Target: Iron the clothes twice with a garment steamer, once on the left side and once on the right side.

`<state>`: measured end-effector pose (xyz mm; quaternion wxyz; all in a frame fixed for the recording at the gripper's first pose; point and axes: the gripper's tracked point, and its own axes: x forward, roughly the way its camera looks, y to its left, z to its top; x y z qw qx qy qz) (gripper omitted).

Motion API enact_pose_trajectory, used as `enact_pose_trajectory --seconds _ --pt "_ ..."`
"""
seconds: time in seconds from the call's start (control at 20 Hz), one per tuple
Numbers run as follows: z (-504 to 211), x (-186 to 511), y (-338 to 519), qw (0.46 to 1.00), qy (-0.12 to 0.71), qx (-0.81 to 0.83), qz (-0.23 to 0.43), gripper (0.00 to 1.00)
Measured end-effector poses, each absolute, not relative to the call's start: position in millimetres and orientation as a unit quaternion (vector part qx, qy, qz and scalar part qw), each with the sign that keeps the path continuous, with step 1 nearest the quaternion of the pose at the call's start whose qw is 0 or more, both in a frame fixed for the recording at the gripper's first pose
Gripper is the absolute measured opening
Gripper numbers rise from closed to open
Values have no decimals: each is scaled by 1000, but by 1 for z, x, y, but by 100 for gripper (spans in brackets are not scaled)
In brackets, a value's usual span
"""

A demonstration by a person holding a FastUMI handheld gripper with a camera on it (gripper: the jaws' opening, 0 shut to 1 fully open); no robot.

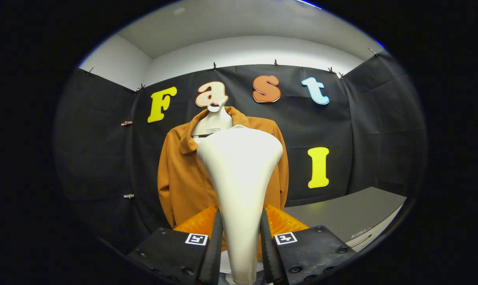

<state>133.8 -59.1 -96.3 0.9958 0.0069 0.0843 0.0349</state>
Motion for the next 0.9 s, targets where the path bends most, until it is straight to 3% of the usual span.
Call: enact_pose_trajectory --seconds 0.9 --pt "-89 132 -47 996 71 4 54 46"
